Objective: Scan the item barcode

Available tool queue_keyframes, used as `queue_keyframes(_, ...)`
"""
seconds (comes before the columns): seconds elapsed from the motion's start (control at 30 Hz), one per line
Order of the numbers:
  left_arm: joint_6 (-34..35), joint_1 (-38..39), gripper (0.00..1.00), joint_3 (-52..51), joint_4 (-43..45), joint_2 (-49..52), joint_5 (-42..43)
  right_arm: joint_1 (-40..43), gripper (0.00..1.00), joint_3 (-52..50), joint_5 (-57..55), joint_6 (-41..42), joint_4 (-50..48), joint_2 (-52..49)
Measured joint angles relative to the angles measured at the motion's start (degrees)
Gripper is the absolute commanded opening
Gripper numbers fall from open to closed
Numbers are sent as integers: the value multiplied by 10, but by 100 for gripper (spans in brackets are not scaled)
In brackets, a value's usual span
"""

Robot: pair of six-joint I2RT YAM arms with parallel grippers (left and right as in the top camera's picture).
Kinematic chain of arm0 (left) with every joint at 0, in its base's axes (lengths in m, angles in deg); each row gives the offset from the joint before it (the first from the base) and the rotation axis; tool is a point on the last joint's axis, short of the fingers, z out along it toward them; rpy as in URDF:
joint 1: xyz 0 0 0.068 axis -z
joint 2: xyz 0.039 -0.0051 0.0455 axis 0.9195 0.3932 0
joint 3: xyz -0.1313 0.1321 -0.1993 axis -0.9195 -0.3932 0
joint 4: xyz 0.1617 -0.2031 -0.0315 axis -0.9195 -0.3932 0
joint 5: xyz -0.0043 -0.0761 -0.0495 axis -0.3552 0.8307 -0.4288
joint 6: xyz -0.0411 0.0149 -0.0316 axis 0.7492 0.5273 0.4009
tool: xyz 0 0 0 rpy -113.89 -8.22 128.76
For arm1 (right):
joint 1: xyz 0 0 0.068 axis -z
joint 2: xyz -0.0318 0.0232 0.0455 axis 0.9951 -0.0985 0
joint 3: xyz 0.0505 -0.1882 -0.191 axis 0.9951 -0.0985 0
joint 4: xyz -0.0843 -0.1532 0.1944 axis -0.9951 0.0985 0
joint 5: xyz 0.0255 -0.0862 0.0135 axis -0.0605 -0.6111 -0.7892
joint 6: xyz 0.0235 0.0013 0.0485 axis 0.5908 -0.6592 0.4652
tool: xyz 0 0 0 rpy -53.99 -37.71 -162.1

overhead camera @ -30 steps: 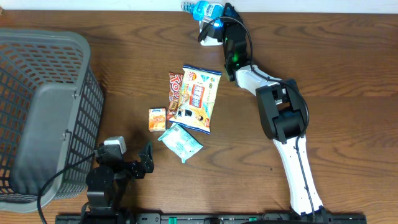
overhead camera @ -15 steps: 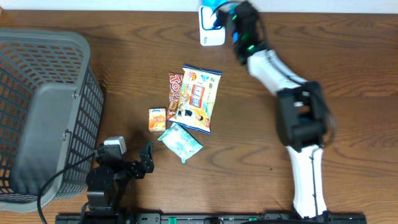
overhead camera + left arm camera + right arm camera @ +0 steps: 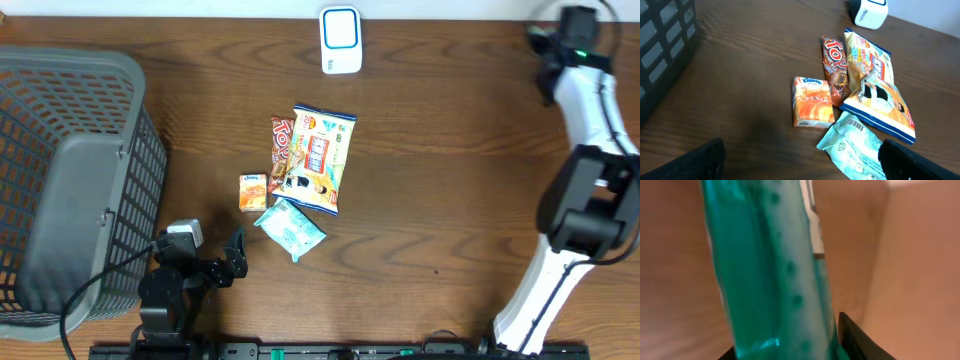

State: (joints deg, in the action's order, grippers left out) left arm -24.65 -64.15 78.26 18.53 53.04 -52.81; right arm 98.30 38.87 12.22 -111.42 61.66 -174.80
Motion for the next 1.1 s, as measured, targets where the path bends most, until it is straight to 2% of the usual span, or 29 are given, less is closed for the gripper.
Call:
queue_keyframes(0.13, 0, 0, 98, 0, 0, 0, 0, 72, 9, -27, 5, 52, 2, -5)
queue_keyframes(0.47, 0, 0, 98, 0, 0, 0, 0, 179, 13, -135, 37, 104, -57, -5)
queue_keyframes(0.67, 0, 0, 98, 0, 0, 0, 0, 233, 22, -176, 32, 122, -96, 0)
queue_keyframes(0.73, 0, 0, 98, 0, 0, 0, 0, 247, 30, -181, 30, 132, -98, 3)
queue_keyframes(0.8, 0, 0, 98, 0, 0, 0, 0, 259, 43, -182, 31, 146, -98, 4)
queue_keyframes(0.83, 0, 0, 98, 0, 0, 0, 0, 265, 61, -183, 31, 154, -99, 4)
queue_keyframes(0.93, 0, 0, 98, 0, 0, 0, 0, 276, 99, -185, 20, 167, -102, 7)
queue_keyframes(1.1, 0, 0, 98, 0, 0, 0, 0, 272, 99, -185, 18, 177, -100, 20)
